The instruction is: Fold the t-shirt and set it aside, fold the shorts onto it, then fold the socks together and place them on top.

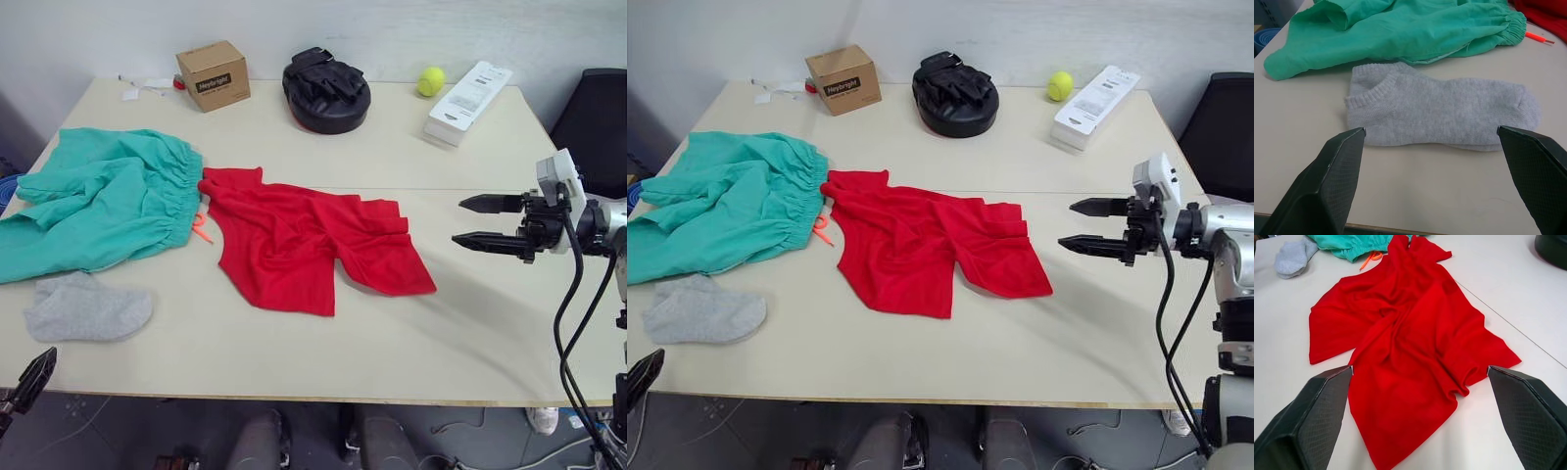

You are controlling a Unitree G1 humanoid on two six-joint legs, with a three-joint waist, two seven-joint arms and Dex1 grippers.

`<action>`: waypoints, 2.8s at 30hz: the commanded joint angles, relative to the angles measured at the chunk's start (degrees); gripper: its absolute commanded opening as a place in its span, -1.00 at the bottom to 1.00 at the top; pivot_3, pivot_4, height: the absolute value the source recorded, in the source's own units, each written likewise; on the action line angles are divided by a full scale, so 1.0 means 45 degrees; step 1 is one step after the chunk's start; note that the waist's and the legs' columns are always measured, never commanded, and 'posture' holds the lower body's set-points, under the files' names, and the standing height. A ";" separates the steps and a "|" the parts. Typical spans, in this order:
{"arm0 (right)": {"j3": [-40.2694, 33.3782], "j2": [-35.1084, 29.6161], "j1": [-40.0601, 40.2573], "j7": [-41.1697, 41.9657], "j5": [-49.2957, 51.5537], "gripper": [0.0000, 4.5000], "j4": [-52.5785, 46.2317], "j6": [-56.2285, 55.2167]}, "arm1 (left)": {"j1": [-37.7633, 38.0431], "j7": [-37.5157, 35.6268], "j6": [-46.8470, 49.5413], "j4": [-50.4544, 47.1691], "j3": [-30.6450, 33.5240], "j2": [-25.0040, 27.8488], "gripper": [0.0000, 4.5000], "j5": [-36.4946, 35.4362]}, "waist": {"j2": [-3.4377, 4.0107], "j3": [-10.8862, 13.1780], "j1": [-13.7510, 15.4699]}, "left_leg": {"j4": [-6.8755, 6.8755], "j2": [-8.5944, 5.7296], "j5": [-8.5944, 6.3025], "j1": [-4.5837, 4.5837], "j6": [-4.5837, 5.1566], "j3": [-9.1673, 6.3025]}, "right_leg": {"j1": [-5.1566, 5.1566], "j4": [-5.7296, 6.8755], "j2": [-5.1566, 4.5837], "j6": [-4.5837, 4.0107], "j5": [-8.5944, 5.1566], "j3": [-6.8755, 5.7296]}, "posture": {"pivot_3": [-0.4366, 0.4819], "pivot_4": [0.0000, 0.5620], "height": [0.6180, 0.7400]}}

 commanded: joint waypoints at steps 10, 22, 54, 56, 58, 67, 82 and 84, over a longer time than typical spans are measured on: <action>-0.0228 -0.0016 0.0167 0.0035 0.0077 0.98 -0.0678 0.0058 | 0.0476 0.0267 0.0038 -0.0745 -0.0154 0.0127 1.00 0.0083 | 0.0003 0.0000 -0.0192 | -0.0031 0.0000 0.0004 0.0003 -0.0008 -0.0002 | -0.0008 0.0000 0.0001 -0.0008 -0.0005 -0.0008 | -0.05 -0.47 1.00; -0.0459 -0.0058 0.0538 -0.0274 0.0035 0.98 -0.1144 -0.0227 | 0.0169 0.0214 0.0302 -0.1187 -0.0472 0.0964 1.00 0.0057 | 0.0004 0.0001 -0.0181 | -0.0029 -0.0001 0.0004 0.0002 -0.0009 -0.0003 | -0.0008 0.0001 -0.0002 -0.0011 -0.0006 -0.0010 | -0.05 -0.47 1.00; 0.0827 0.0076 0.5276 -0.1822 -0.2830 0.98 -0.6489 -0.5337 | -1.4144 -0.6167 -0.1042 0.2331 -1.7443 0.3274 1.00 0.6434 | 0.0058 0.0010 0.0190 | 0.0144 0.0010 0.0019 -0.0018 -0.0007 0.0053 | 0.0004 0.0124 0.0073 0.0020 0.0010 0.0002 | -0.05 -0.47 1.00; 0.0890 0.0125 0.5237 -0.2038 -0.2940 0.98 -0.6428 -0.5406 | -1.4441 -0.6112 -0.0856 0.2544 -1.7751 0.2834 1.00 0.6689 | 0.0058 0.0010 0.0225 | 0.0155 0.0010 0.0017 -0.0019 -0.0003 0.0054 | 0.0005 0.0128 0.0070 0.0021 0.0010 0.0009 | -0.05 -0.47 1.00; 0.0945 0.0131 0.5241 -0.2223 -0.3119 0.98 -0.6289 -0.5567 | -1.4722 -0.5947 -0.0702 0.2851 -1.8078 0.2397 1.00 0.7122 | 0.0057 0.0010 0.0251 | 0.0162 0.0009 0.0016 -0.0020 -0.0001 0.0052 | 0.0005 0.0131 0.0068 0.0022 0.0011 0.0011 | -0.05 -0.47 1.00; 0.1040 0.0126 0.5326 -0.2716 -0.3778 1.00 -0.5400 -0.6317 | -1.5301 -0.5373 -0.1047 0.4359 -1.8921 0.1185 0.28 0.8825 | 0.0056 0.0010 0.0347 | 0.0175 0.0008 0.0017 -0.0015 0.0002 0.0054 | 0.0009 0.0131 0.0067 0.0024 0.0012 0.0014 | -0.05 -0.47 1.00; 0.1940 0.0341 0.4760 -0.3084 -0.4657 1.00 -0.3913 -0.7298 | -1.5193 -0.5961 -0.0808 0.4587 -1.9072 0.1312 -0.64 0.9115 | 0.0057 0.0005 0.0436 | 0.0186 0.0008 0.0019 0.0005 0.0003 0.0052 | 0.0021 0.0137 0.0061 0.0024 0.0012 0.0016 | -0.05 -0.47 1.00; 0.2019 0.0395 0.4616 -0.3096 -0.4683 1.00 -0.3809 -0.7309 | -1.5193 -0.6057 -0.0834 0.4591 -1.9087 0.1377 -0.88 0.9139 | 0.0056 0.0004 0.0434 | 0.0186 0.0009 0.0019 0.0008 0.0003 0.0052 | 0.0023 0.0137 0.0061 0.0024 0.0012 0.0016 | -0.05 -0.47 1.00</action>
